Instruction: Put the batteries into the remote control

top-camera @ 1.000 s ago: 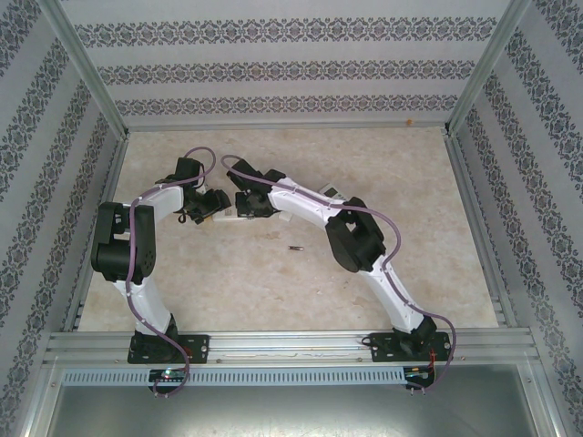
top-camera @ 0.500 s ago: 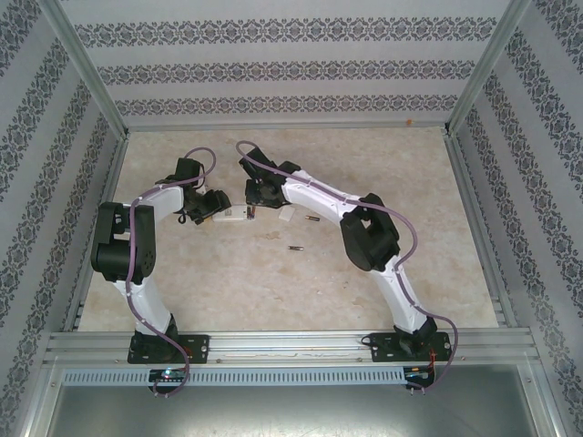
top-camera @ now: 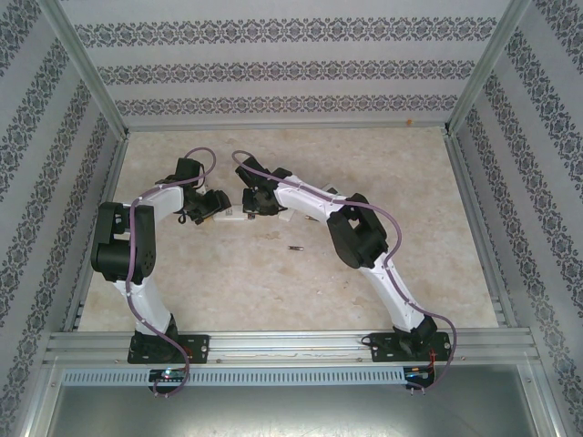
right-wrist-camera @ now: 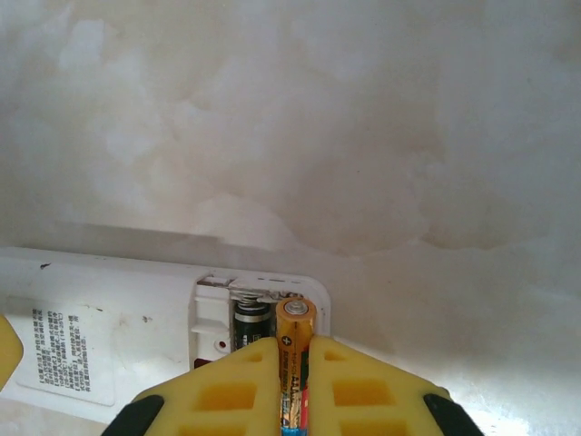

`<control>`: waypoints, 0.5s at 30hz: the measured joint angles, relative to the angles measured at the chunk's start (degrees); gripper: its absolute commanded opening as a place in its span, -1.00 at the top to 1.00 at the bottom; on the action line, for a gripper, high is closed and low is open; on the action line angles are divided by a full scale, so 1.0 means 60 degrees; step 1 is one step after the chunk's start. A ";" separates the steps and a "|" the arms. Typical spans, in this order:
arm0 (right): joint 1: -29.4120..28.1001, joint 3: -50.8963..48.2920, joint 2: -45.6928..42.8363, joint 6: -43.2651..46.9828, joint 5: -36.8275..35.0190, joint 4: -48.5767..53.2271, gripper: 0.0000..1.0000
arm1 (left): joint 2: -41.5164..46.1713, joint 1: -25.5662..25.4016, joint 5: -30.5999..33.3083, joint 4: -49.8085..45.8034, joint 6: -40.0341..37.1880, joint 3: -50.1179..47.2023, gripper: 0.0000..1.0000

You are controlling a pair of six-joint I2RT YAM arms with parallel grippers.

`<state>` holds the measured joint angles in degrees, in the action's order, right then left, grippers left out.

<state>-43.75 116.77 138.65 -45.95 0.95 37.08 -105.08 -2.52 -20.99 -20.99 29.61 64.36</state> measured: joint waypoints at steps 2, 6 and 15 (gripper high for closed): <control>0.0000 0.0004 0.0000 0.0047 0.0000 0.0000 0.77 | 0.0000 0.0000 0.0000 0.0000 0.0000 0.0000 -0.29; 0.0000 0.0004 -0.0011 0.0197 0.0055 0.0004 0.76 | 0.0000 0.0000 -0.0004 0.0000 0.0004 0.0000 -0.29; 0.0000 -0.0062 -0.0200 0.0222 0.0364 0.0146 0.73 | 0.0000 0.0000 -0.0004 0.0004 0.0000 -0.0011 -0.29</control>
<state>-43.75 116.40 137.45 -44.62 3.14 37.95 -105.08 -2.52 -21.02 -20.97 29.61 64.29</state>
